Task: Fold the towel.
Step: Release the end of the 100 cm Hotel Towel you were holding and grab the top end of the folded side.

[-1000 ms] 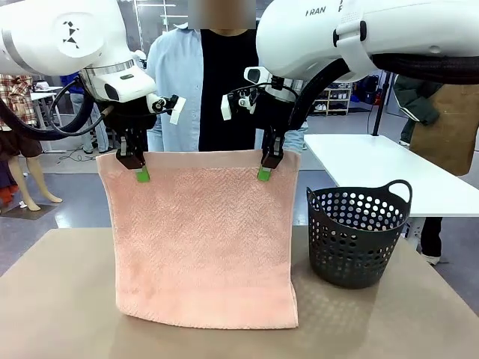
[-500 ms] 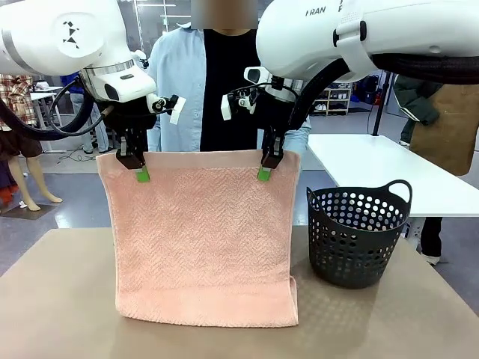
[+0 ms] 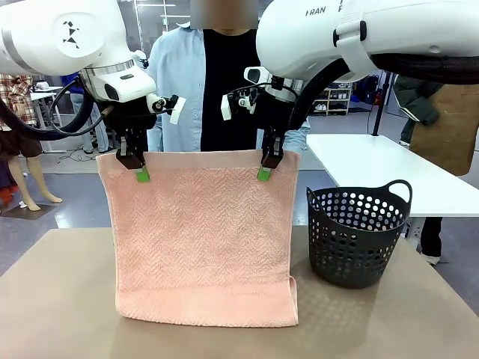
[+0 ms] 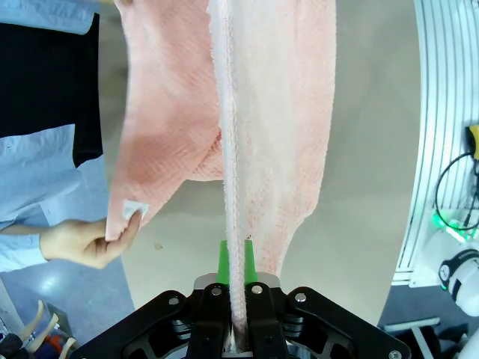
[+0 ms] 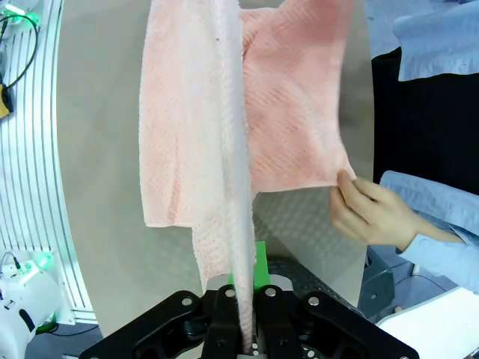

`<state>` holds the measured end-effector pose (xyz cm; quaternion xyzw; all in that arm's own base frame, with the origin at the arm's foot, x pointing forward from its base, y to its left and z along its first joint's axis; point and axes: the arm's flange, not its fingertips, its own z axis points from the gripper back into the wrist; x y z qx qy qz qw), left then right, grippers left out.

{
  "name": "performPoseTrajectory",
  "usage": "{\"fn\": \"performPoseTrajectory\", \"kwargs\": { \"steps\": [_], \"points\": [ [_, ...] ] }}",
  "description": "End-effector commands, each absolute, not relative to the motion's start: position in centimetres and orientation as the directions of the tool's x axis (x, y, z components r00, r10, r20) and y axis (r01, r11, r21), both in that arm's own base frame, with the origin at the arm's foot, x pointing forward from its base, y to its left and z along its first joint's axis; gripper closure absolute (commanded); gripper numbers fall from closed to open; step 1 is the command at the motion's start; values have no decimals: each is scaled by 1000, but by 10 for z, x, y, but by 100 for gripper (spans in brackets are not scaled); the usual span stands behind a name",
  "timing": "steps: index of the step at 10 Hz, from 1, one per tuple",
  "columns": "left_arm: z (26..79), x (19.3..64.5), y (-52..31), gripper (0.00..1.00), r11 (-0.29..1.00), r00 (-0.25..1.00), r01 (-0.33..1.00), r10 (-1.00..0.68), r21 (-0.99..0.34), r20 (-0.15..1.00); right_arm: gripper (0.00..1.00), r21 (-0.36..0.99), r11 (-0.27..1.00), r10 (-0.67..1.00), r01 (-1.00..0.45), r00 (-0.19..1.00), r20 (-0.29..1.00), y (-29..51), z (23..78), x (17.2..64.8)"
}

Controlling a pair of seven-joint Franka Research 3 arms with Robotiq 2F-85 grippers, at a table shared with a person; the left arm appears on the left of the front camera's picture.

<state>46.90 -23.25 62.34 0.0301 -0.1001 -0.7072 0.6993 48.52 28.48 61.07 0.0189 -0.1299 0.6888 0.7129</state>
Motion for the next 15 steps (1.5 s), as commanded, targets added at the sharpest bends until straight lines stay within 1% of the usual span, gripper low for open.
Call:
{"fn": "performPoseTrajectory", "kwargs": {
  "steps": [1,14,15],
  "points": [
    [624,469,-232,100,-2,-22,983,-994,181,108,100,-155,47,977,-987,13,211,284,611,486],
    [624,469,-232,100,-2,-22,983,-994,181,108,100,-155,47,977,-987,13,211,284,611,486],
    [623,469,-233,94,-2,-20,983,-995,184,97,97,-152,50,977,-987,17,211,285,611,485]
  ]
}}
